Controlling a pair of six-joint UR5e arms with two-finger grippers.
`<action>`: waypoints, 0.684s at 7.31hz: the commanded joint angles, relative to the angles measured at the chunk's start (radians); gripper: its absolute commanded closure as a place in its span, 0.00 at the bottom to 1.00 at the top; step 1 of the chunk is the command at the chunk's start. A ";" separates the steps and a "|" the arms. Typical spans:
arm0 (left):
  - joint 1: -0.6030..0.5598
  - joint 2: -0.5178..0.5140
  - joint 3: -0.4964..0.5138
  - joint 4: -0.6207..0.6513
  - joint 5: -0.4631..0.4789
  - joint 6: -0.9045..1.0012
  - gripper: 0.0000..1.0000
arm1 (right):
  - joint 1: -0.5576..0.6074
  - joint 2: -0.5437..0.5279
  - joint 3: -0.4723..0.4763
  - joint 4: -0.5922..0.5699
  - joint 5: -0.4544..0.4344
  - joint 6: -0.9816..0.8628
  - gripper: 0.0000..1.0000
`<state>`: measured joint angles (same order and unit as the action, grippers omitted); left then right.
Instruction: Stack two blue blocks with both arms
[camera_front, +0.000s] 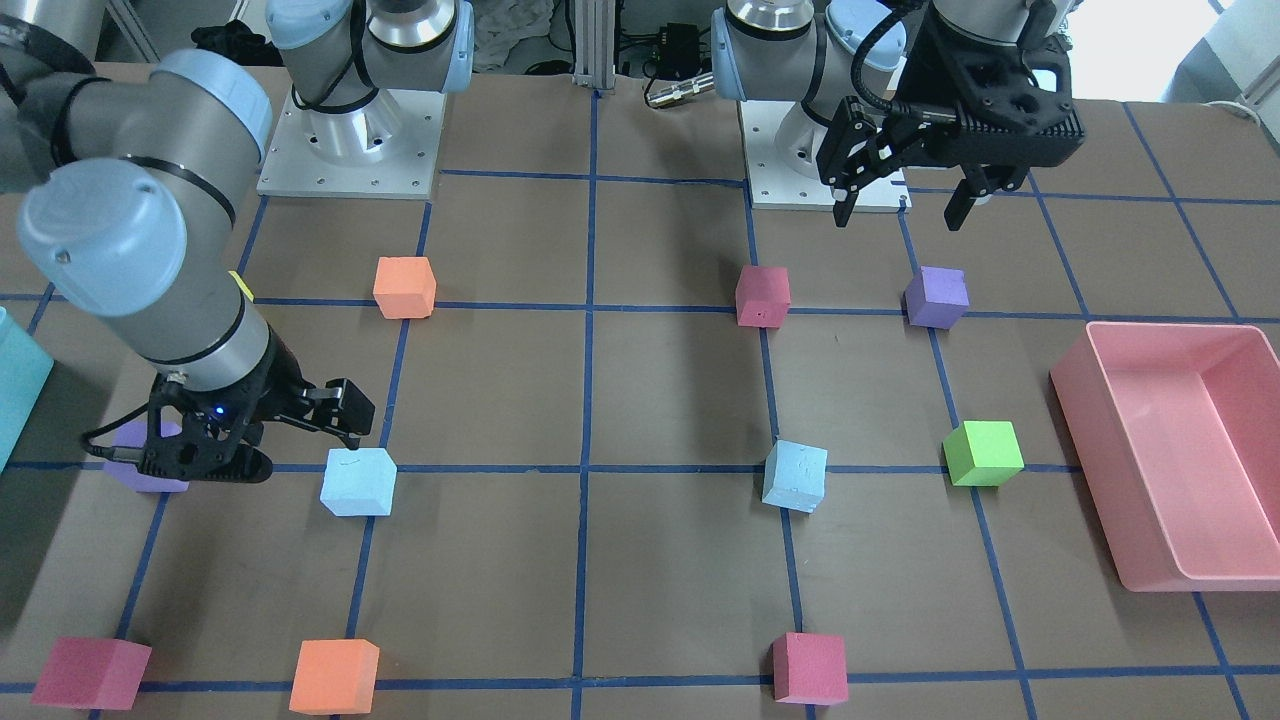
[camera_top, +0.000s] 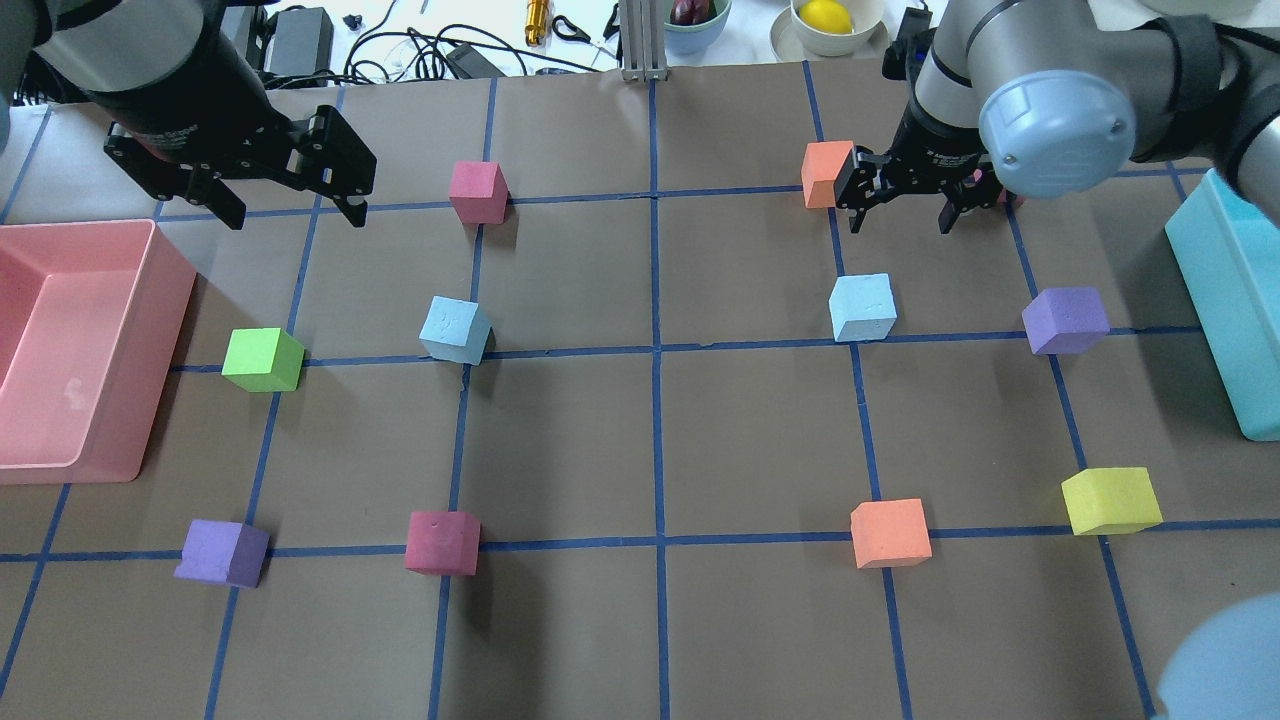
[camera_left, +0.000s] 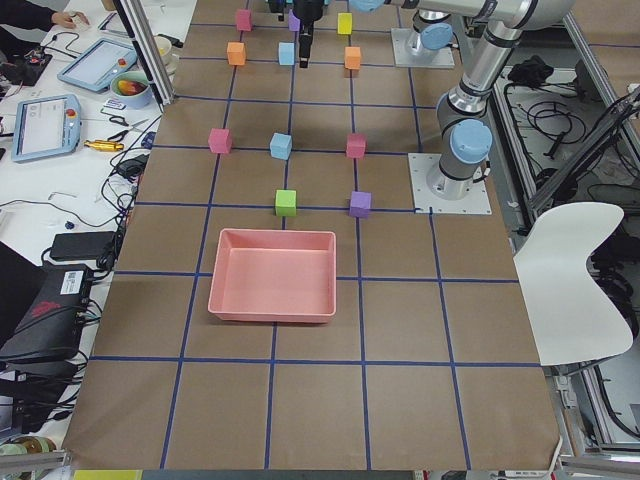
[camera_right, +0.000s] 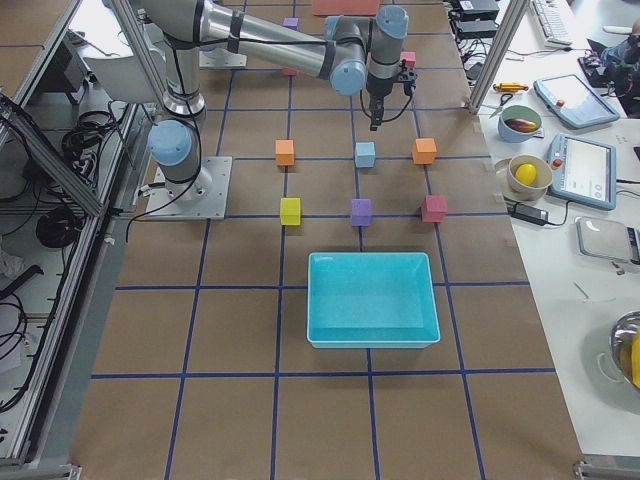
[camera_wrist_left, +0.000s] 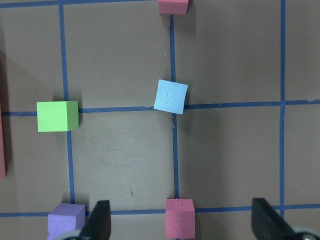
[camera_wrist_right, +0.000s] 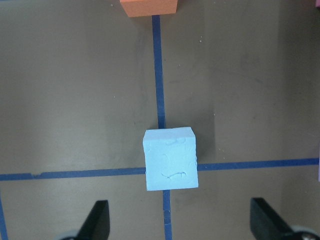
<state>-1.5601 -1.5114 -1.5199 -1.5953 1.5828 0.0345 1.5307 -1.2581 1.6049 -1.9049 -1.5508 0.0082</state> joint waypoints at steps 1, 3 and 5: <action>0.000 -0.003 0.000 0.002 -0.001 0.001 0.00 | 0.000 0.083 0.029 -0.068 0.005 0.001 0.00; 0.000 -0.004 -0.002 0.002 -0.003 0.001 0.00 | 0.000 0.129 0.049 -0.091 0.008 0.004 0.00; 0.000 -0.004 -0.002 0.002 -0.001 0.002 0.00 | 0.000 0.140 0.072 -0.114 0.011 0.003 0.00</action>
<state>-1.5600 -1.5146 -1.5216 -1.5945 1.5812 0.0356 1.5309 -1.1303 1.6627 -1.9998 -1.5414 0.0137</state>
